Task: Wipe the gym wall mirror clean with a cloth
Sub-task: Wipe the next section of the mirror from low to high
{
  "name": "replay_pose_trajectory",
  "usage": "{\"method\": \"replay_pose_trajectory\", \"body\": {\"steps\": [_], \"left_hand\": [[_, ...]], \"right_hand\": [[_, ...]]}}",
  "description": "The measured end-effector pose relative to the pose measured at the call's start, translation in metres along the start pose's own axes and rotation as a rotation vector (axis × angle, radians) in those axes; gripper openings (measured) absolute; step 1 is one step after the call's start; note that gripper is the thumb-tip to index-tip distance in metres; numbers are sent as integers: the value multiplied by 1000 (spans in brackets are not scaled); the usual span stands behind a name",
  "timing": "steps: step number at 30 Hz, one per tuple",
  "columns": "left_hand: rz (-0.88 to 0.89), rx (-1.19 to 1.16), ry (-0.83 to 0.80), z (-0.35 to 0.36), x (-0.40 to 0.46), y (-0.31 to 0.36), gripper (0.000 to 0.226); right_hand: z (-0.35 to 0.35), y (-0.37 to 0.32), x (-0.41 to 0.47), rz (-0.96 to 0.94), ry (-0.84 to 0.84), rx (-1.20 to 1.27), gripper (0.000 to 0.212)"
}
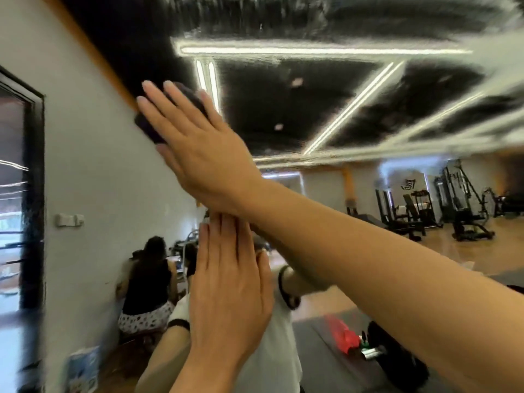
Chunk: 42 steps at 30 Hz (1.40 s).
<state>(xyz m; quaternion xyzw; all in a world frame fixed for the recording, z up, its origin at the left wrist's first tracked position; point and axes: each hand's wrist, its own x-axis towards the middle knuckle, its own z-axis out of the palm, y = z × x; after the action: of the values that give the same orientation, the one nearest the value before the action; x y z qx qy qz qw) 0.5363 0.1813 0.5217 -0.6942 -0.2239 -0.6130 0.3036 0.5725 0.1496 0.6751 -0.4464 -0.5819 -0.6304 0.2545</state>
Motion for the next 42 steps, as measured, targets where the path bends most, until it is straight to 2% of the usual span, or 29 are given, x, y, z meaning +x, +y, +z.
{"method": "replay_pose_trajectory", "body": {"steps": [3, 6, 8, 10, 11, 12, 15, 16, 18, 19, 21, 24, 26, 27, 28, 29, 32, 34, 35, 37, 39, 42], "left_hand": [[42, 0, 53, 4, -1, 0, 64], [52, 1, 51, 5, -2, -1, 65], [56, 1, 55, 4, -2, -1, 65], [61, 5, 57, 2, -1, 1, 64], [62, 7, 58, 2, -1, 1, 64], [62, 7, 57, 1, -1, 1, 64], [66, -20, 59, 3, -2, -1, 64], [63, -27, 59, 3, -2, -1, 65], [53, -25, 58, 3, -1, 0, 64], [47, -25, 57, 2, -1, 0, 63], [42, -32, 47, 1, -1, 0, 63], [43, -21, 27, 1, -1, 1, 64], [44, -11, 17, 0, -2, 1, 64], [43, -10, 12, 0, -2, 1, 64], [42, -13, 8, -1, -2, 2, 64], [42, -23, 4, -1, -2, 2, 64], [38, -58, 21, -2, -2, 2, 63], [27, -69, 35, -2, -2, 3, 63], [25, -62, 35, -2, -2, 3, 63], [27, -45, 26, -2, -2, 3, 65], [25, -46, 18, -2, -2, 3, 66], [23, -53, 9, -2, -3, 3, 66]], "right_hand": [[-10, 83, -49, 295, 143, 90, 58], [-31, 165, -109, 682, 193, 27, 56], [-44, 186, -127, 958, 211, 26, 55], [-42, 169, -118, 1094, 236, 29, 56], [-38, 147, -108, 1048, 253, 51, 56], [-28, 118, -98, 922, 263, 85, 58], [0, 28, -81, 323, 167, 190, 59], [3, 15, -82, 168, 139, 192, 58], [-2, 34, -90, 51, 117, 148, 55], [-6, 56, -100, 76, 118, 130, 55], [-16, 106, -130, 257, 125, 96, 55], [-35, 166, -181, 739, 173, 47, 59], [-38, 168, -183, 1013, 221, 49, 60], [-35, 153, -174, 1070, 238, 49, 60], [-29, 130, -163, 1049, 251, 51, 61], [-20, 100, -153, 950, 262, 61, 61], [3, 14, -138, 394, 168, 133, 58], [-1, 10, -143, 102, 78, 128, 56], [-6, 27, -149, 19, 46, 111, 55], [-19, 70, -169, 34, 1, 107, 56], [-28, 112, -200, 267, 15, 99, 59], [-34, 143, -238, 688, 131, 74, 61]]}}
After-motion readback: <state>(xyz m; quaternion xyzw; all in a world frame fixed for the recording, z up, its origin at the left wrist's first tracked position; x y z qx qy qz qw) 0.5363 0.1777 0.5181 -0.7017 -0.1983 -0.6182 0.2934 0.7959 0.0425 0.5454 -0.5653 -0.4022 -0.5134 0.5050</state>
